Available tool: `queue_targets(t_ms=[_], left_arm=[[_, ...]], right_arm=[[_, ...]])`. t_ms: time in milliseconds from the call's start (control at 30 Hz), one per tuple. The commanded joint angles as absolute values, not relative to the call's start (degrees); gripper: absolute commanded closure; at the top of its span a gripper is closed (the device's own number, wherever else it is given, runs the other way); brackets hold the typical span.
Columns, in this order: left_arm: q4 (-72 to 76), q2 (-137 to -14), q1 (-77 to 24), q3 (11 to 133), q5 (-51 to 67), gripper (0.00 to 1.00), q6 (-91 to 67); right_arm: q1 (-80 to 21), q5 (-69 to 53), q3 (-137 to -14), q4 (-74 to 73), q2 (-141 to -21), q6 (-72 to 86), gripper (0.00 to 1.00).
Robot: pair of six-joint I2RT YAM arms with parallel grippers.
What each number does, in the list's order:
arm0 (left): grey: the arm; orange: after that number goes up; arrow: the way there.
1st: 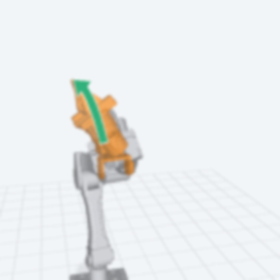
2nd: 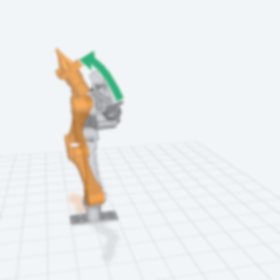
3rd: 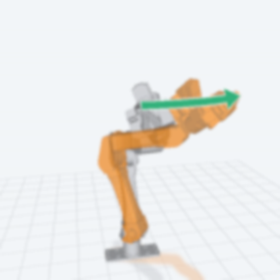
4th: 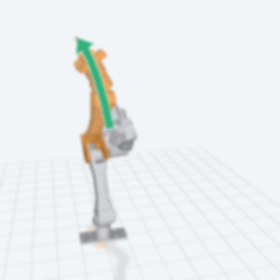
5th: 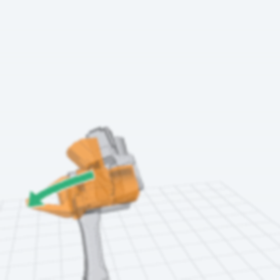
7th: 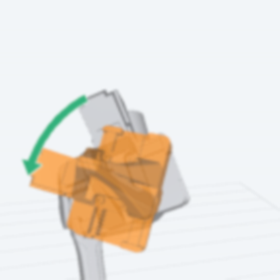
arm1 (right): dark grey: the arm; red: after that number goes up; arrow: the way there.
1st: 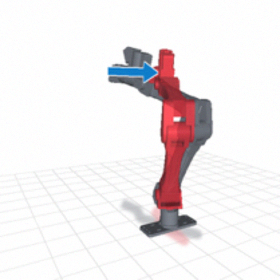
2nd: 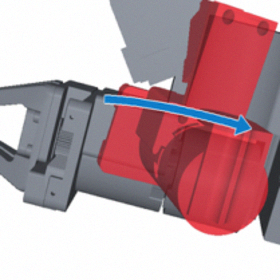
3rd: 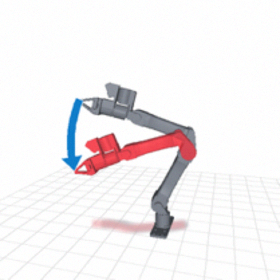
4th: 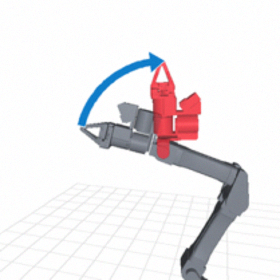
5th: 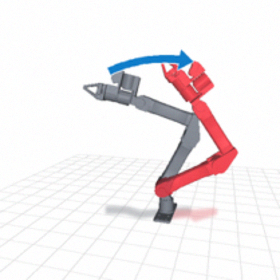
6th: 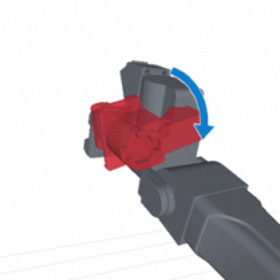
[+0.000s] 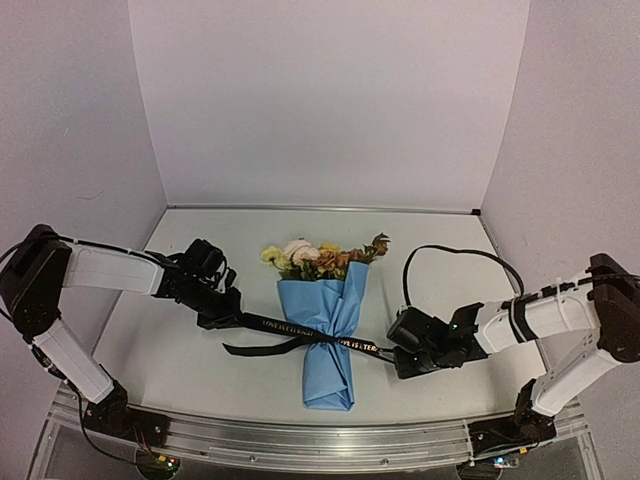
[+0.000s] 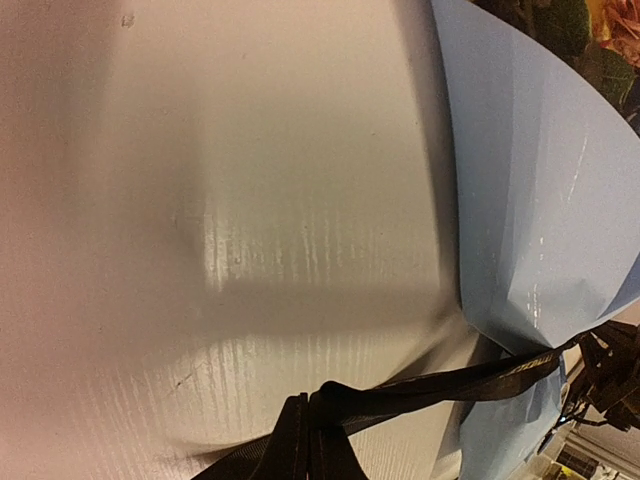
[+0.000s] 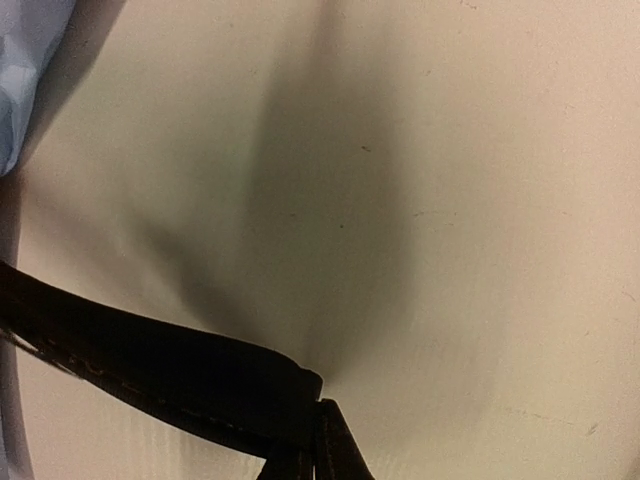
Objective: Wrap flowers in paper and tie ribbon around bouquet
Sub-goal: Tie the half-tied ribbon around the folded bouquet.
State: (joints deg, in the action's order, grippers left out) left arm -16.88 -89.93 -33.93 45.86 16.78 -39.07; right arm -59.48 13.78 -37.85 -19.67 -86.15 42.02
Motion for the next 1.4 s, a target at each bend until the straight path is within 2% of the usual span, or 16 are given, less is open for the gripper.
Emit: queue_targets(t_ms=[0,267,300,367,400,467,633,800,933,1067,1367], left_arm=[[-20.60,-88.24,-28.81,44.28,8.74,1.00,-40.03],[-17.83,-87.92,-29.47,45.52,15.18,1.00,-36.23],[-18.10,-87.84,-30.36,46.36,15.31,1.00,-35.23],[-18.64,-87.73,-32.06,47.59,15.45,1.00,-33.96],[-18.98,-87.71,-32.70,48.24,15.29,1.00,-33.45],[-19.89,-87.93,-34.12,49.51,14.60,1.00,-32.51],[-21.00,-87.94,-35.70,50.92,13.98,1.00,-31.37],[-21.68,-88.41,-36.60,52.11,14.05,1.00,-31.08],[-21.45,-88.60,-37.00,52.03,14.06,1.00,-31.29],[-21.33,-88.68,-37.09,52.18,14.14,1.00,-31.37],[-21.16,-88.65,-37.09,52.22,14.37,1.00,-31.42]], right_arm=[[-60.02,18.71,-32.78,-30.95,-85.28,45.81,1.00],[-60.93,12.08,-34.33,-27.67,-84.62,42.65,0.99],[-60.91,10.76,-35.00,-27.53,-84.04,41.62,0.96],[-60.91,7.79,-37.16,-28.11,-82.91,39.71,0.72],[-60.91,5.98,-38.47,-28.87,-82.02,38.68,0.63],[-60.95,2.29,-40.46,-29.86,-80.42,37.20,0.55],[-60.08,-5.66,-45.18,-31.06,-77.35,34.23,0.45],[-55.82,-15.18,-50.31,-30.11,-79.58,36.59,0.45],[-54.30,-19.82,-51.70,-24.92,-83.94,42.36,0.49],[-54.12,-20.42,-52.80,-22.54,-87.68,45.06,0.52],[-52.47,-20.35,-50.87,-16.48,-92.05,46.72,0.52]])
